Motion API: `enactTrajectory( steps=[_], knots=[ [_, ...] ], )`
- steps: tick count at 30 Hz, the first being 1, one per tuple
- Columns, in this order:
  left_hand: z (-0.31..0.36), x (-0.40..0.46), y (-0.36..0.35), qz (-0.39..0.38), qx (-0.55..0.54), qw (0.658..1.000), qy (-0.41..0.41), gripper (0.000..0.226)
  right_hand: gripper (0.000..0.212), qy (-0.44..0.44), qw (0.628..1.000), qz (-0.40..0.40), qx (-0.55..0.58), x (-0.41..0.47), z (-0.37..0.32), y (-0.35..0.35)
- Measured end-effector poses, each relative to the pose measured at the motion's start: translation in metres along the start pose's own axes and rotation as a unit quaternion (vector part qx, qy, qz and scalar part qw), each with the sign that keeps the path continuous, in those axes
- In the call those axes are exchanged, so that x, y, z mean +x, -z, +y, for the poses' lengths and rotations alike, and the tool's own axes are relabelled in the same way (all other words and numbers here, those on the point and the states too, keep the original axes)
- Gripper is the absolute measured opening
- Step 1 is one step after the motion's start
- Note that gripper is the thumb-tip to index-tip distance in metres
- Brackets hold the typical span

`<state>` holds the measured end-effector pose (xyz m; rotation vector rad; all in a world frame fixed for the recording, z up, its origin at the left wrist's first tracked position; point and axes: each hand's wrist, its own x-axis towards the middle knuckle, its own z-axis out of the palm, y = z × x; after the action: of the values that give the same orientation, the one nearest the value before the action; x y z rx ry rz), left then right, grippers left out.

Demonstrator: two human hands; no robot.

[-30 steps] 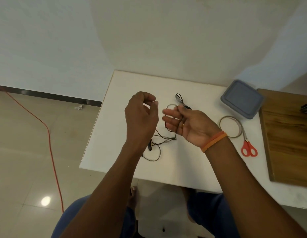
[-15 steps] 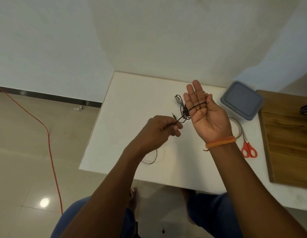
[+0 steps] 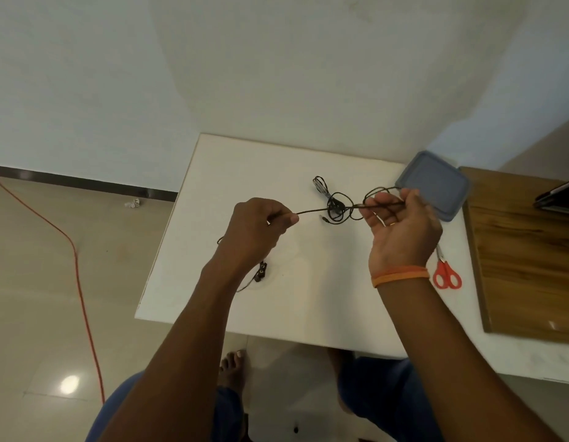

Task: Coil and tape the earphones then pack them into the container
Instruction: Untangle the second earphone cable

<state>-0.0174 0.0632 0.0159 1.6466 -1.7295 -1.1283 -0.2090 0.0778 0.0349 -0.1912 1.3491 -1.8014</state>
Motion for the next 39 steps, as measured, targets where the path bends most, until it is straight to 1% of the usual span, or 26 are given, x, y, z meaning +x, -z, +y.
enactTrajectory(
  steps=[3,7,9,10,13,14,15,17,19,20,23,24,26,27,28,29,30,31,32,33,34,35,36,37,38,39],
  knots=[
    [0.0,0.001,0.0,-0.031,-0.03,0.999,0.01,0.015,0.02,-0.032,0.999,0.004,-0.019,-0.008,0.008,0.005],
    [0.002,0.001,0.002,-0.056,-0.05,0.997,0.003,0.015,0.016,-0.109,0.979,0.0,-0.175,-0.008,0.014,0.02],
    [0.002,0.001,0.003,-0.052,-0.058,0.997,0.001,0.016,0.013,-0.121,0.975,0.01,-0.186,-0.005,0.01,0.026],
    [0.003,0.001,0.003,-0.049,-0.069,0.996,-0.002,0.016,0.013,-0.105,0.982,0.02,-0.158,-0.003,0.005,0.028],
    [0.009,0.001,0.003,-0.061,-0.101,0.993,-0.004,0.018,0.016,0.014,0.993,0.022,-0.115,-0.004,-0.014,0.033],
    [0.011,0.0,0.002,-0.07,-0.105,0.992,0.0,0.018,0.017,0.035,0.994,0.016,-0.105,-0.006,-0.019,0.035],
    [0.014,0.0,0.0,-0.077,-0.105,0.991,0.004,0.019,0.018,0.034,0.995,0.013,-0.096,-0.008,-0.021,0.038],
    [0.017,0.0,-0.004,-0.085,-0.1,0.991,0.011,0.021,0.018,-0.015,0.993,0.021,-0.112,-0.013,-0.017,0.043],
    [0.018,-0.002,-0.007,-0.094,-0.091,0.991,0.016,0.022,0.019,-0.093,0.983,0.032,-0.153,-0.019,-0.01,0.047],
    [0.018,-0.003,-0.007,-0.101,-0.088,0.991,0.019,0.022,0.02,-0.118,0.977,0.029,-0.175,-0.022,-0.008,0.048],
    [0.013,-0.004,-0.006,-0.132,-0.081,0.987,0.033,0.02,0.019,-0.116,0.955,-0.029,-0.272,-0.029,-0.008,0.051],
    [0.011,-0.004,-0.007,-0.139,-0.074,0.987,0.033,0.019,0.018,-0.116,0.937,-0.058,-0.325,-0.03,-0.009,0.051],
    [0.009,-0.004,-0.009,-0.148,-0.057,0.987,0.022,0.016,0.017,-0.117,0.867,-0.109,-0.473,-0.025,-0.006,0.055],
    [0.008,-0.003,-0.011,-0.148,-0.049,0.988,0.018,0.016,0.021,-0.105,0.828,-0.118,-0.537,-0.022,-0.001,0.058],
    [0.007,-0.002,-0.013,-0.146,-0.042,0.988,0.013,0.015,0.031,-0.073,0.802,-0.106,-0.583,-0.02,0.003,0.059],
    [0.007,-0.002,-0.014,-0.142,-0.038,0.989,0.008,0.015,0.039,-0.018,0.796,-0.089,-0.599,-0.02,0.005,0.058],
    [0.007,-0.002,-0.015,-0.138,-0.034,0.99,0.0,0.014,0.043,0.055,0.804,-0.083,-0.586,-0.02,0.006,0.056],
    [0.007,-0.002,-0.016,-0.136,-0.034,0.99,-0.008,0.014,0.042,0.125,0.818,-0.097,-0.553,-0.021,0.005,0.051],
    [0.008,-0.002,-0.016,-0.134,-0.038,0.99,-0.016,0.015,0.039,0.164,0.83,-0.132,-0.517,-0.022,0.004,0.046],
    [0.01,-0.003,-0.015,-0.135,-0.043,0.99,-0.022,0.017,0.035,0.168,0.834,-0.183,-0.493,-0.023,0.004,0.039],
    [0.012,-0.004,-0.014,-0.138,-0.044,0.989,-0.03,0.02,0.031,0.15,0.831,-0.24,-0.479,-0.025,0.005,0.033],
    [0.013,-0.005,-0.012,-0.141,-0.04,0.988,-0.039,0.022,0.029,0.132,0.818,-0.292,-0.478,-0.027,0.007,0.029],
    [0.013,-0.006,-0.011,-0.145,-0.038,0.988,-0.047,0.022,0.026,0.135,0.797,-0.332,-0.486,-0.028,0.011,0.027],
    [0.012,-0.006,-0.011,-0.147,-0.035,0.987,-0.052,0.02,0.023,0.151,0.776,-0.361,-0.494,-0.029,0.014,0.026],
    [0.011,-0.006,-0.01,-0.149,-0.032,0.987,-0.056,0.019,0.02,0.16,0.769,-0.376,-0.491,-0.028,0.016,0.025],
    [0.011,-0.006,-0.009,-0.15,-0.031,0.987,-0.056,0.017,0.018,0.15,0.777,-0.377,-0.482,-0.027,0.015,0.023]
  ],
)
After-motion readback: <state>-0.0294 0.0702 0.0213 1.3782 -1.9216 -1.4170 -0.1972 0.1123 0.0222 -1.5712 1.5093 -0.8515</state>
